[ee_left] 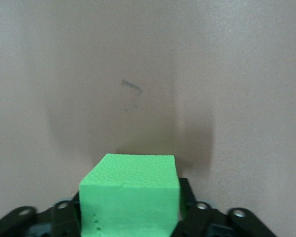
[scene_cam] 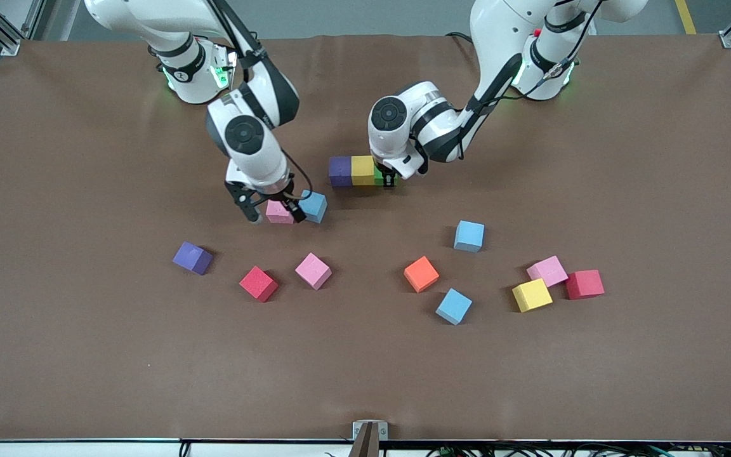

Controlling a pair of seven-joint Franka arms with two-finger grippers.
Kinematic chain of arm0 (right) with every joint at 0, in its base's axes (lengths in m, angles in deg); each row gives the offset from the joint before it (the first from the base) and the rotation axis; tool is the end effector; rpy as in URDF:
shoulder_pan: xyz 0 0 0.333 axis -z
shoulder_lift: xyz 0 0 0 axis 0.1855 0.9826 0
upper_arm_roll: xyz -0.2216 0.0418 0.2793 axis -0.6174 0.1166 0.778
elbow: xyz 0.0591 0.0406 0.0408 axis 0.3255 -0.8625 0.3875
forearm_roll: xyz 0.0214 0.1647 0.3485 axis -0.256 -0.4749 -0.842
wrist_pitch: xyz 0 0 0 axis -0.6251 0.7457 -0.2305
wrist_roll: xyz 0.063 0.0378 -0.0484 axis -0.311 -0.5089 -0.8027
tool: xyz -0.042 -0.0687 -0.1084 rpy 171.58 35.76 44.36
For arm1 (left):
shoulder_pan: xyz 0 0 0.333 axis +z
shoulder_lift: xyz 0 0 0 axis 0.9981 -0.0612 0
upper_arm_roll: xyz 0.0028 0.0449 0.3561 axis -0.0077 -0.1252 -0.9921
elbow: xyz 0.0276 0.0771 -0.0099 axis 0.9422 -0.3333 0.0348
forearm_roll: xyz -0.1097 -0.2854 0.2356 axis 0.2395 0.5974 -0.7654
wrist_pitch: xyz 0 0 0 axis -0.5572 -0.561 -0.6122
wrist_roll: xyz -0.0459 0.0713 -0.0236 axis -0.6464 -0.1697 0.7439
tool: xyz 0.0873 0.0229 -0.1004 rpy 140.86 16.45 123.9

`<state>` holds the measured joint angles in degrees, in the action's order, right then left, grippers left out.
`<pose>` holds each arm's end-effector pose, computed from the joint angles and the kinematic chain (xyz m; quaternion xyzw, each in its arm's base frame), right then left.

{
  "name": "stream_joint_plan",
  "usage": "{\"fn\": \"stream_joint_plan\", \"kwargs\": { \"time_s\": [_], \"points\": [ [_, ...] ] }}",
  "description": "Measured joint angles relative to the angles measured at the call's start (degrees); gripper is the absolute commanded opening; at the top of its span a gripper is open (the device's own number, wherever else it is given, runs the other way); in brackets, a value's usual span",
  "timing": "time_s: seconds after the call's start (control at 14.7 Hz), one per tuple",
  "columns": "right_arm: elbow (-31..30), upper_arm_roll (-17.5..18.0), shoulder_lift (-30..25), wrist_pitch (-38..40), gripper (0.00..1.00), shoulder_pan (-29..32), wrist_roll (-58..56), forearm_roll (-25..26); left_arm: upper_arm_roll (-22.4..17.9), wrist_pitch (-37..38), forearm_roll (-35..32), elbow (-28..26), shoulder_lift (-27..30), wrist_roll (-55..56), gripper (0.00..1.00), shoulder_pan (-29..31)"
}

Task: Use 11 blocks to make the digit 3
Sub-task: 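Release green and reach the orange cube with the left gripper while right lifts blue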

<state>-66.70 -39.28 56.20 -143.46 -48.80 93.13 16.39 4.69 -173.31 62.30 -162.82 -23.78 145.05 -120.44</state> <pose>0.4580 0.3462 0.2761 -0.9128 0.4078 0.0236 0.0007 0.3547 -0.4890 0.2012 -0.7131 -0.6970 0.0473 0.0582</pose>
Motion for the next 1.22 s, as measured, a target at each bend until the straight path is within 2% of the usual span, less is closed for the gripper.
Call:
{"fn": "stream_joint_plan", "kwargs": {
  "time_s": [0.48, 0.88, 1.22],
  "points": [
    [0.00, -0.05, 2.96, -3.91, 0.99, -2.64, -23.20, 0.02, 0.11, 1.75, -0.43, 1.49, 1.66, -0.01, 1.00, 0.00],
    [0.52, -0.05, 4.28, -5.29, 0.97, -4.63, -25.46, 0.03, 0.43, 9.43, -0.47, 2.67, 9.62, -1.05, 1.00, 0.51],
    [0.56, -0.08, 4.94, -5.61, 0.91, -5.03, -26.49, 1.15, -0.28, 15.89, -0.51, 10.92, 11.28, -10.57, 1.00, 5.05]
  ]
}}
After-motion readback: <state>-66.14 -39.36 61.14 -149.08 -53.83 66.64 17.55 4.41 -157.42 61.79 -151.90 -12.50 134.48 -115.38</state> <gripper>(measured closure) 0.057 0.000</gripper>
